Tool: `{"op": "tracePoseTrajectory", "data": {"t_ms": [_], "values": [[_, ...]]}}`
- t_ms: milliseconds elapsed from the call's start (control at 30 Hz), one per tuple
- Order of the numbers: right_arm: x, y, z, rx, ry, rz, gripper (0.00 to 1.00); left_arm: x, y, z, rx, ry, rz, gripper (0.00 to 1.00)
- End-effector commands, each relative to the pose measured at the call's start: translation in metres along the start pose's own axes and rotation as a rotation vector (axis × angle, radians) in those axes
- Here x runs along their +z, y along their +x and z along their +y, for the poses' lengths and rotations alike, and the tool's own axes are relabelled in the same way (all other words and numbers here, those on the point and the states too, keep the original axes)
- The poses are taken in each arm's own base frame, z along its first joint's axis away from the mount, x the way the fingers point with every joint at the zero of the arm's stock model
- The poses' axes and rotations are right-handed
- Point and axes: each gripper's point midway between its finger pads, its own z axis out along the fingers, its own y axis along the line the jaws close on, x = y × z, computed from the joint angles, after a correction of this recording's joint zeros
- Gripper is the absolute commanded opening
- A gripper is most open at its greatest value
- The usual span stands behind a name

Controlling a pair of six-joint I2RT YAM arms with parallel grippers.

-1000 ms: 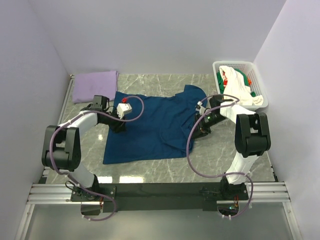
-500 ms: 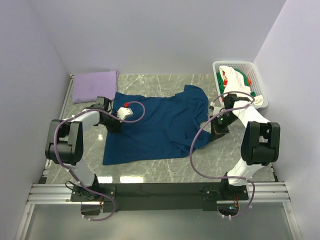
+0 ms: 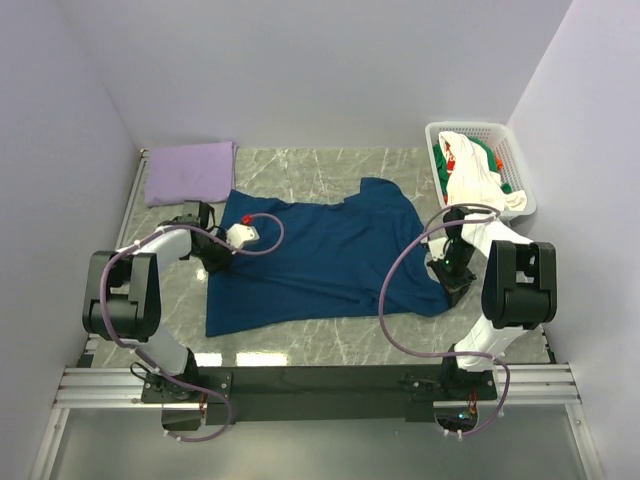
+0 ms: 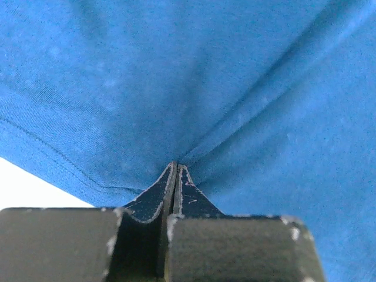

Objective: Fold and stack the t-shirts
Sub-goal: Flatten the tshirt out

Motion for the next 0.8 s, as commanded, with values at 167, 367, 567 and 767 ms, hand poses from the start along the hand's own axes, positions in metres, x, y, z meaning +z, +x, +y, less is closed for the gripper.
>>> {"op": "tracePoseTrajectory", "data": {"t_ms": [167,367,567,767], "values": [[-0.03,-0.016,-0.014,-0.107,-0.004,-0.045,0.45,-0.014,0.075,-0.027,-0.12,0.099,0.214,0.07],[-0.086,-0.067,0.001,-0.139,-0.08,-0.313,0.48,-0.036,0.035,-0.014,-0.098,0.088,0.056,0.31],[-0.099,-0.137,0.016,-0.09,-0.177,-0.45,0.43,-0.032,0.005,0.013,-0.138,0.056,-0.046,0.37],[-0.08,-0.192,0.04,-0.071,-0.227,-0.475,0.36,-0.026,-0.012,0.034,-0.182,0.022,-0.107,0.38]]}}
